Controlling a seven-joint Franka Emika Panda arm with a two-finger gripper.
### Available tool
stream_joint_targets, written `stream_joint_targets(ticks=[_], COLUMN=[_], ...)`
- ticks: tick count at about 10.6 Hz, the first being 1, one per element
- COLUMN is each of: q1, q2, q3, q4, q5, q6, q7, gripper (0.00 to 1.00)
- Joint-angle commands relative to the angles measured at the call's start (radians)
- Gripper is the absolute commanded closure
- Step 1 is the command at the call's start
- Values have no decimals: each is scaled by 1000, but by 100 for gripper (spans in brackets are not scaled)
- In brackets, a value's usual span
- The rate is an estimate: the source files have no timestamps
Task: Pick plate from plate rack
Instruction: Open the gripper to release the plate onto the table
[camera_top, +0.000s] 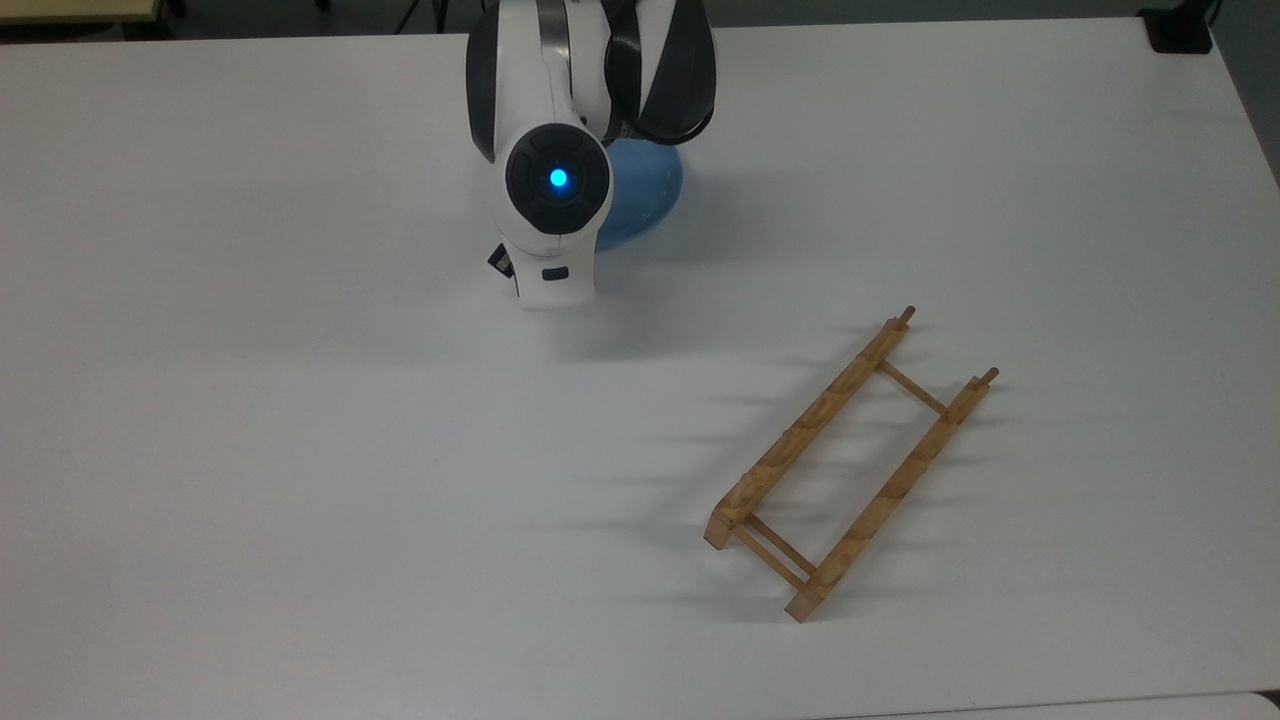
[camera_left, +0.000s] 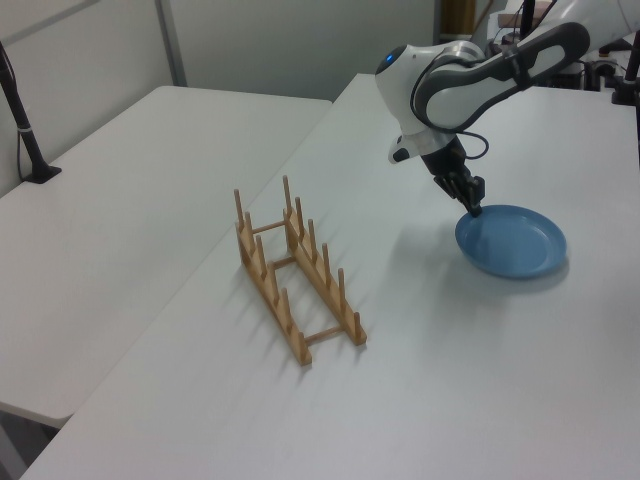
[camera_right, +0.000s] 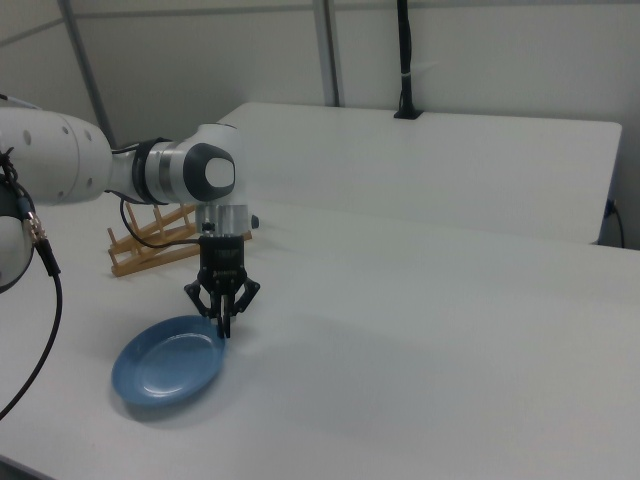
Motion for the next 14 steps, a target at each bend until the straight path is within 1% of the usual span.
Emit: stream_joint_targets(ticks=[1, 2, 3, 4, 6, 10, 11, 12, 14], q1=[0, 1, 1, 1, 3, 12, 15, 15, 10], q2=[6, -1, -9, -29, -115, -306, -345, -380, -448], q3=[-7, -7, -9, -11, -11, -9, -9, -7, -6], q4=[-1, 5, 31, 39, 40, 40, 40, 37, -1], q5=[-13, -15, -15, -17, -17, -17, -17, -17, -3], q6=[18, 12, 6, 6, 9, 21, 21, 21, 36], q7=[42, 95, 141, 207, 339, 765, 854, 925, 985], gripper=[70, 59, 12, 0, 0, 0, 0, 0, 0])
